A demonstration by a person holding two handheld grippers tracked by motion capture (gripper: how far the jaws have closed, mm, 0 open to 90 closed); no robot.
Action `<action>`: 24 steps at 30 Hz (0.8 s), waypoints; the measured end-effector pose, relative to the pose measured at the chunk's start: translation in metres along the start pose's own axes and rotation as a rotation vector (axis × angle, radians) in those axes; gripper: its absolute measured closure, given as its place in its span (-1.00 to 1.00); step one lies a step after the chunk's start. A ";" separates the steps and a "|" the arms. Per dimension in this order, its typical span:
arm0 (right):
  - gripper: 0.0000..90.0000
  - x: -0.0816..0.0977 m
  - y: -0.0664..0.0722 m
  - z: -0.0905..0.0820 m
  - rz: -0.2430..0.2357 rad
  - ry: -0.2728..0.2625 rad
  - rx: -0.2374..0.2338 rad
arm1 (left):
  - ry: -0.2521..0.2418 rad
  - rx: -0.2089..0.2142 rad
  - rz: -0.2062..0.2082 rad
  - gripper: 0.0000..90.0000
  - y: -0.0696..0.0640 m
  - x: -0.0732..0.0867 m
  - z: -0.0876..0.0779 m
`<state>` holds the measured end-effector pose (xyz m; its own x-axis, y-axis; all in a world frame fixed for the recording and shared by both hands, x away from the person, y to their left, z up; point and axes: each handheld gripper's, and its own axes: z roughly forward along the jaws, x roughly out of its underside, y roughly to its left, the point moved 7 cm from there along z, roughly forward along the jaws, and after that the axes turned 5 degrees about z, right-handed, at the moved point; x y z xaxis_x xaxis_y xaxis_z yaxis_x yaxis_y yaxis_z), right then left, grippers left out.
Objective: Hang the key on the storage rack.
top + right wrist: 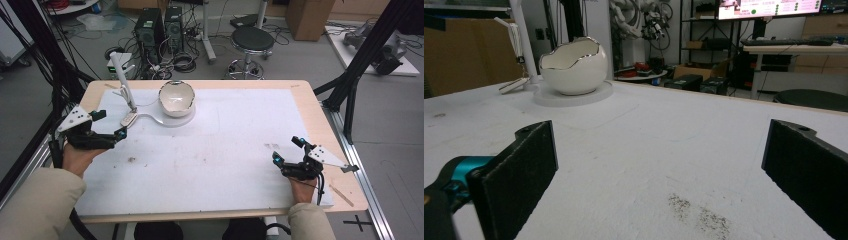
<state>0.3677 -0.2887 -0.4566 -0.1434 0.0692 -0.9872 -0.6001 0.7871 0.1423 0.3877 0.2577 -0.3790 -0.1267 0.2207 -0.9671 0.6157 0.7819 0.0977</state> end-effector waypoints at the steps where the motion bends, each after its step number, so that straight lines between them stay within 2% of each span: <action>1: -0.99 0.000 0.000 0.000 -0.002 0.002 0.000 | -0.013 0.008 0.001 -0.96 -0.004 0.002 -0.002; 6: -0.99 0.000 0.000 0.000 -0.001 0.001 0.004 | -0.080 0.034 0.013 -0.96 -0.022 0.011 -0.010; 9: -0.99 0.000 0.000 0.000 -0.002 0.002 0.004 | -0.102 0.029 0.012 -0.96 -0.033 0.025 -0.014; 13: -0.99 0.000 0.000 0.000 -0.003 0.002 0.004 | -0.165 0.011 -0.011 -0.96 -0.044 0.044 -0.022; 15: -0.99 0.000 0.000 0.000 -0.005 0.005 0.005 | -0.183 0.004 -0.025 -0.96 -0.048 0.054 -0.025; 19: -0.99 0.000 0.000 0.000 -0.005 0.007 0.006 | -0.205 -0.034 -0.028 -0.96 -0.051 0.073 -0.028; 21: -0.99 0.000 0.000 0.001 -0.002 0.006 0.002 | -0.202 -0.040 -0.031 -0.96 -0.051 0.079 -0.028; 24: -0.99 0.000 0.000 0.001 0.001 0.007 0.000 | -0.215 -0.053 -0.044 -0.96 -0.050 0.079 -0.029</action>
<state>0.3681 -0.2884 -0.4568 -0.1493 0.0663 -0.9866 -0.5999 0.7871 0.1437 0.3240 0.2528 -0.4532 0.0202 0.0609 -0.9979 0.5708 0.8188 0.0615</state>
